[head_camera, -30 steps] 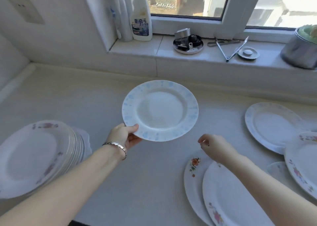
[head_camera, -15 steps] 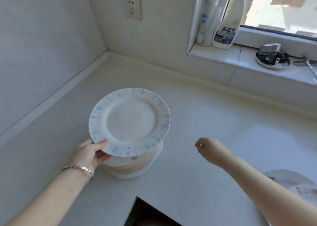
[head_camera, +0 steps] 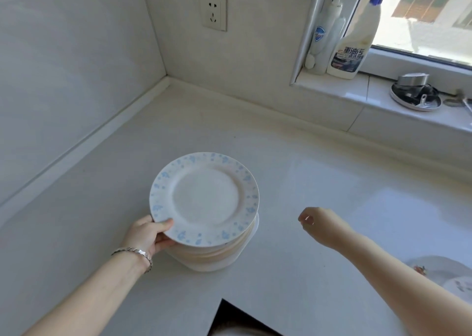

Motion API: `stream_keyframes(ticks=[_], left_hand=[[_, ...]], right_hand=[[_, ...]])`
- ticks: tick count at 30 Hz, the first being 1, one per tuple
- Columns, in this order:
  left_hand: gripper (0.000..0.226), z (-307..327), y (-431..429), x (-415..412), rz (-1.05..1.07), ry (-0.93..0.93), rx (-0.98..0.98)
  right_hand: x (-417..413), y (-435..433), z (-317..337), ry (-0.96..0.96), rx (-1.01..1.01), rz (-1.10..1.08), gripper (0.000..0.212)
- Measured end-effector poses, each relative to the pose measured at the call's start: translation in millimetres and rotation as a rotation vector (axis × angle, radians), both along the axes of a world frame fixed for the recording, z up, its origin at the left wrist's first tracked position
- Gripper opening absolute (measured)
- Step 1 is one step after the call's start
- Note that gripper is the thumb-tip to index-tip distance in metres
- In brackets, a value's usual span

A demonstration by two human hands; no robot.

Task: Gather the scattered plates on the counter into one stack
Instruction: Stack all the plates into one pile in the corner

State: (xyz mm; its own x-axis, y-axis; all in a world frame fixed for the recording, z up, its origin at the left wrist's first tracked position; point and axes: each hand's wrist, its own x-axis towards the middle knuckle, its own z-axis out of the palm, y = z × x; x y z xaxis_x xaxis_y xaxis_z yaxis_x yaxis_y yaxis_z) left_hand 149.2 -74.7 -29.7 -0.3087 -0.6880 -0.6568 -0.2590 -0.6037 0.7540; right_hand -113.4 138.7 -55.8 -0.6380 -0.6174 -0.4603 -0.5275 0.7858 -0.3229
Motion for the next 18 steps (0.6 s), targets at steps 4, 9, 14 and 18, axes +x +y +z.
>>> stream_keyframes(ticks=[4, 9, 14, 18], left_hand=[[0.019, -0.8, -5.3, 0.5, -0.043, -0.06, -0.058], [0.015, -0.6, -7.3, 3.0, -0.156, -0.231, -0.162], [0.035, -4.7, -2.6, 5.6, -0.291, -0.442, -0.256], [0.038, -3.1, -0.9, 10.0, -0.434, -0.584, -0.295]], right_hand=[[-4.0, -0.7, -1.4, 0.013, -0.008, -0.017, 0.027], [-3.7, -2.3, -4.8, -0.003, 0.015, 0.01, 0.027], [-3.6, -5.6, -6.8, -0.014, 0.033, 0.036, 0.027], [-4.0, -9.3, -8.4, -0.022, 0.046, 0.061, 0.028]])
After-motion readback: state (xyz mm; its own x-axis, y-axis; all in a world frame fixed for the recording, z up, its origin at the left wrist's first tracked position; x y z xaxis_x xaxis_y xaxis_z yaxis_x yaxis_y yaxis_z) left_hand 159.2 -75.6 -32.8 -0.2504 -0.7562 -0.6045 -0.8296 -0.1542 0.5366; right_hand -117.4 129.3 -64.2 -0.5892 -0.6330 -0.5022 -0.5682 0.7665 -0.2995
